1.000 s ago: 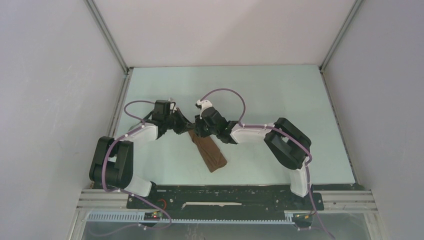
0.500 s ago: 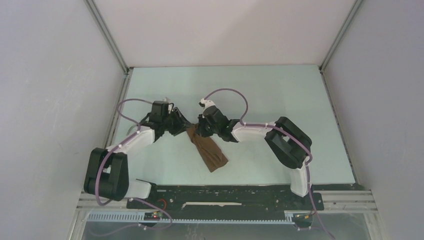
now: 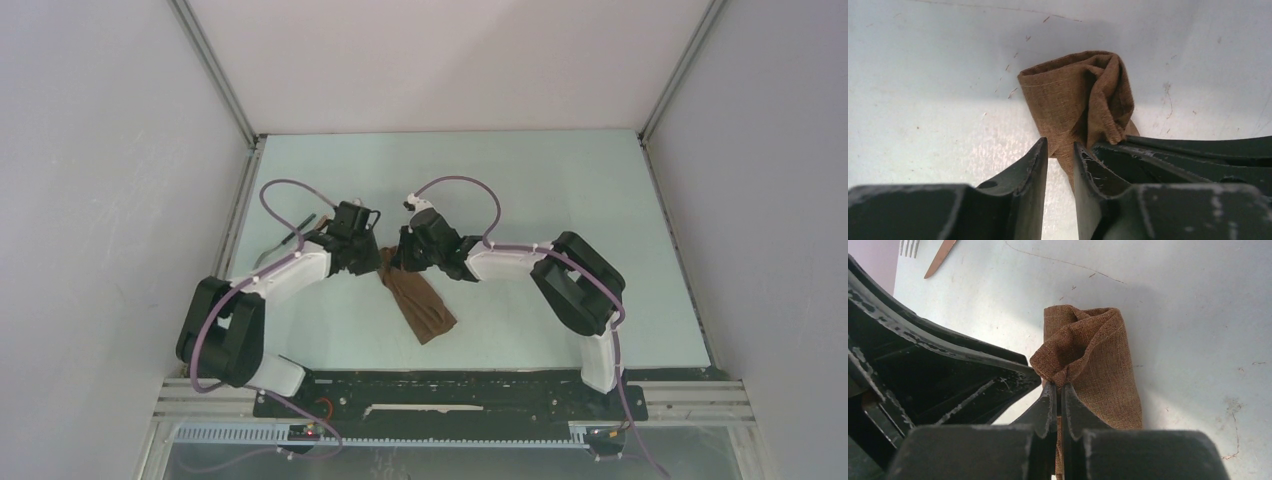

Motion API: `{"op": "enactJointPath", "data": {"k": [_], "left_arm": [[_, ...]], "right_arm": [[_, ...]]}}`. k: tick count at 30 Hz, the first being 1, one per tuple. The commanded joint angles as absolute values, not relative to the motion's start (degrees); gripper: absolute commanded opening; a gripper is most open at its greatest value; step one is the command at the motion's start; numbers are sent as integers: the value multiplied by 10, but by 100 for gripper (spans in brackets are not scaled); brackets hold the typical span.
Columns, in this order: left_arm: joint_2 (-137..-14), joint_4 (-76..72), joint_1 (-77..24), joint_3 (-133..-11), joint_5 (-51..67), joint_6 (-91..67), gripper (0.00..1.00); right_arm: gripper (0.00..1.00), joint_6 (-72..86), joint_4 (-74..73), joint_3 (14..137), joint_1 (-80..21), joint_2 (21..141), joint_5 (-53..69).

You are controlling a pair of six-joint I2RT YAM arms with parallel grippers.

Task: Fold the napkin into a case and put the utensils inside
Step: Grasp the top corner of the smaller rectangle folded napkin from the folded napkin.

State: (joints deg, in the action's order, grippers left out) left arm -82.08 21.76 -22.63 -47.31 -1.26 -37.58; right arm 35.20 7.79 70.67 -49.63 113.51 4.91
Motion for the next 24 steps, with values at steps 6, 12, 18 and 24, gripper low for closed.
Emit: {"op": "enactJointPath", "data": {"k": [6, 12, 18, 24], "left_arm": [[-887, 259, -269, -551, -82, -352, 35], [-907, 259, -279, -562, -86, -347, 35], [-921, 263, -283, -567, -95, -349, 34], [-903, 264, -283, -566, -120, -354, 16]], "right_arm": [[0, 368, 92, 710, -490, 1119, 68], [0, 368, 94, 710, -490, 1120, 72], [0, 371, 97, 710, -490, 1121, 75], [0, 373, 92, 710, -491, 1123, 79]]}}
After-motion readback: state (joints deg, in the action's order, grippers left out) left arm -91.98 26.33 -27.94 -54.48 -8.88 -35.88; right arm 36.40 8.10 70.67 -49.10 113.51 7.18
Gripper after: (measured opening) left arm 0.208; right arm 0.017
